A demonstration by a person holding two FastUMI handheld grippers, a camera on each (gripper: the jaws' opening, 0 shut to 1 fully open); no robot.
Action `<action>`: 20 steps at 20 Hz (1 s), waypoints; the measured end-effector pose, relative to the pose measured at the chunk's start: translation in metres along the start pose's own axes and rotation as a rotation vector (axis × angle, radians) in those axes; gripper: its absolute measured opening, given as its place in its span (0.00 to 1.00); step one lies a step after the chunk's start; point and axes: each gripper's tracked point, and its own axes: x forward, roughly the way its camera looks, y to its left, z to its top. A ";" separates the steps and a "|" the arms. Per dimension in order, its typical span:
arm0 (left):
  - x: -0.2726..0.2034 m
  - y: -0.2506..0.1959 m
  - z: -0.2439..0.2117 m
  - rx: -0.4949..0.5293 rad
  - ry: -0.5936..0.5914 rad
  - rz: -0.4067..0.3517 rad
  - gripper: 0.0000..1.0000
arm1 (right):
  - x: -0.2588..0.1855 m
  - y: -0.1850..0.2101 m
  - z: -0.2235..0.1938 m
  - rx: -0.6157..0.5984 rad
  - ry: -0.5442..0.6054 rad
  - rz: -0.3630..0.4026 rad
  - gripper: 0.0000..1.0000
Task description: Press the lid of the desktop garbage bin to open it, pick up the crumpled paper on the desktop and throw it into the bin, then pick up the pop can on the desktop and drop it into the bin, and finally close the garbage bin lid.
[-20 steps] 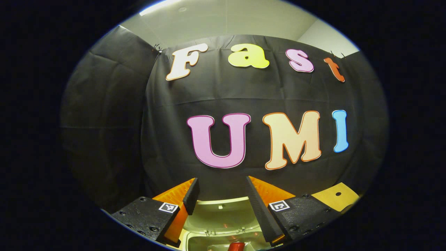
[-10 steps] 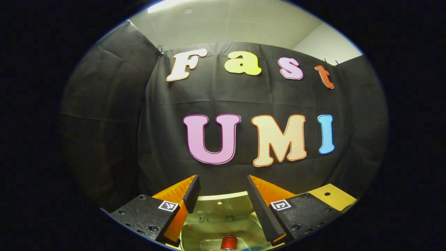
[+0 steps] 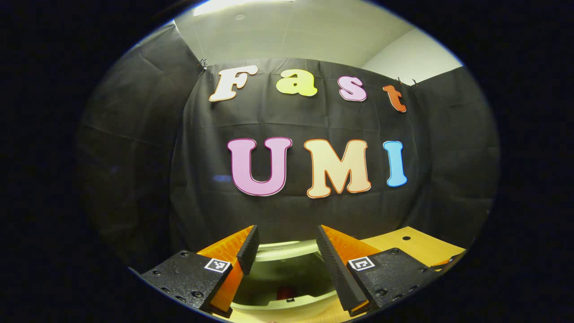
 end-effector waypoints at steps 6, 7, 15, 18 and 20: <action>-0.008 -0.002 -0.071 -0.070 0.113 -0.006 0.80 | -0.002 -0.005 0.000 0.001 0.003 -0.015 0.98; -0.009 -0.001 -0.076 -0.062 0.110 0.000 0.80 | -0.001 -0.006 0.000 0.002 0.004 -0.014 0.98; -0.007 -0.001 -0.073 0.015 0.014 -0.001 0.80 | 0.006 0.000 -0.014 -0.010 0.052 -0.005 0.98; -0.008 -0.002 -0.074 0.018 0.005 0.007 0.83 | 0.008 0.003 -0.019 -0.018 0.068 0.006 0.98; -0.006 -0.001 -0.079 0.030 0.015 0.020 0.81 | 0.008 0.005 -0.021 -0.020 0.071 0.007 0.98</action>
